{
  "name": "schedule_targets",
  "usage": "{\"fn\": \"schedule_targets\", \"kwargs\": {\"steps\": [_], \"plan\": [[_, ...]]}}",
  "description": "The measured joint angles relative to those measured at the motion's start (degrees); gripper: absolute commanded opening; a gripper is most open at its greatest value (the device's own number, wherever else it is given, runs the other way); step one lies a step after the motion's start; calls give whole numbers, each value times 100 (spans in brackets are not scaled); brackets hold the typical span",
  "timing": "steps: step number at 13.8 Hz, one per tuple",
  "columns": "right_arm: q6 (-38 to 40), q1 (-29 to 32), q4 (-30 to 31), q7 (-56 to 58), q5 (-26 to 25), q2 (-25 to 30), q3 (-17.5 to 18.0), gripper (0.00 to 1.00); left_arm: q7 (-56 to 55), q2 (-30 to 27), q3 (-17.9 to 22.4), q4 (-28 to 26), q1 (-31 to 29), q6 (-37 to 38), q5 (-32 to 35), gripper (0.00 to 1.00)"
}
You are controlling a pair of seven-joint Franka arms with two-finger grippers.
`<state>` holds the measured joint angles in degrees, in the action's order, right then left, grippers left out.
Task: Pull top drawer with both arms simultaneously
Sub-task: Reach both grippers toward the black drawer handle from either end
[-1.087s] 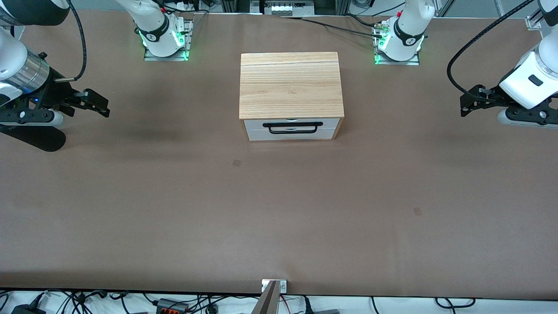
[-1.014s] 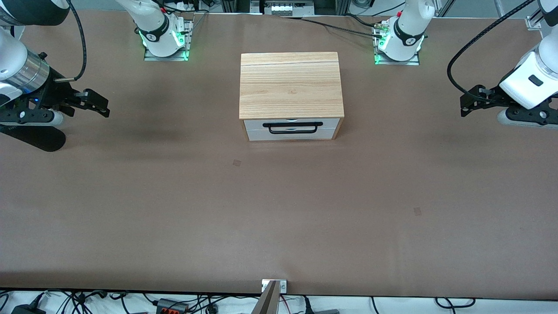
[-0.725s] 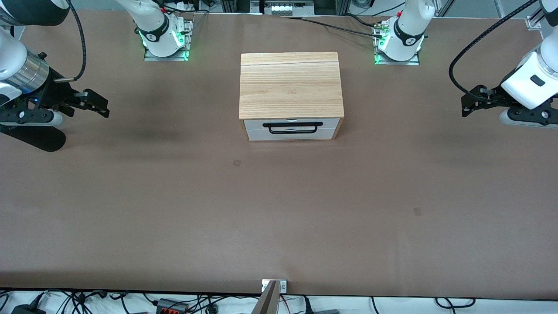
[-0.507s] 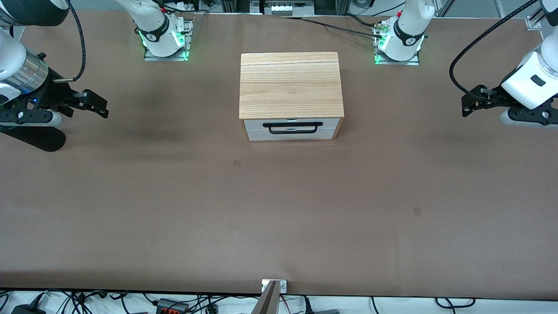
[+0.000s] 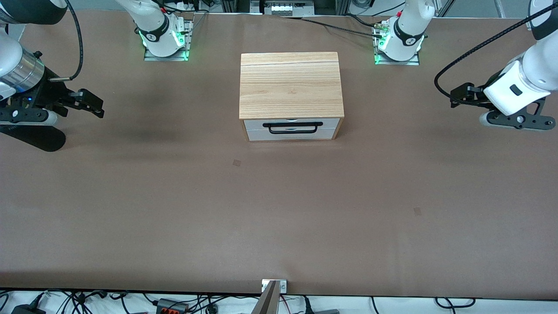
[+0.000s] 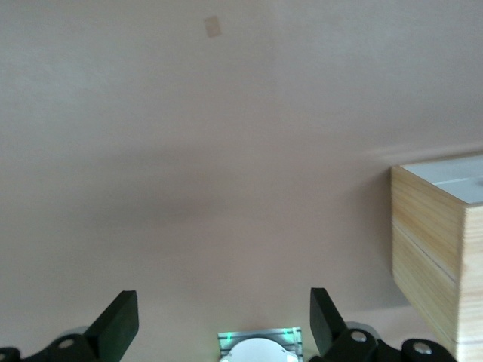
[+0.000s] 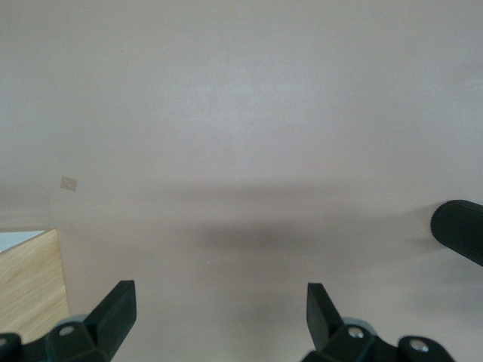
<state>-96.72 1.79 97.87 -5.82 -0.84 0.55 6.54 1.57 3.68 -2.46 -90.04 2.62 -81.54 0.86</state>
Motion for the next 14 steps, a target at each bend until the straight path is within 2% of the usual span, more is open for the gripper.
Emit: {"fn": "schedule_targets", "kwargs": {"steps": [4, 6, 8, 10, 12, 14], "plan": [[15, -27, -104, 9, 19, -177, 18, 100, 5, 35, 9, 5, -42, 395, -721, 100], [-64, -182, -137, 18, 84, -564, 39, 100, 145, 123, 11, 3, -102, 582, -1170, 100], [-493, -320, -267, 7, 387, -1162, 50, 100, 616, 272, 15, -23, -278, 629, -1603, 100], [-672, -394, -486, 16, 659, -1708, 52, 100, 1269, 524, 24, -183, -676, 612, -2329, 100], [-733, -494, -591, 18, 770, -1995, 55, 100, 2016, 856, 39, -479, -1099, 357, -3195, 100], [-1091, -671, -603, 17, 1241, -2199, 61, 100, 2637, 1257, 54, -723, -1377, 51, -3935, 100]]}}
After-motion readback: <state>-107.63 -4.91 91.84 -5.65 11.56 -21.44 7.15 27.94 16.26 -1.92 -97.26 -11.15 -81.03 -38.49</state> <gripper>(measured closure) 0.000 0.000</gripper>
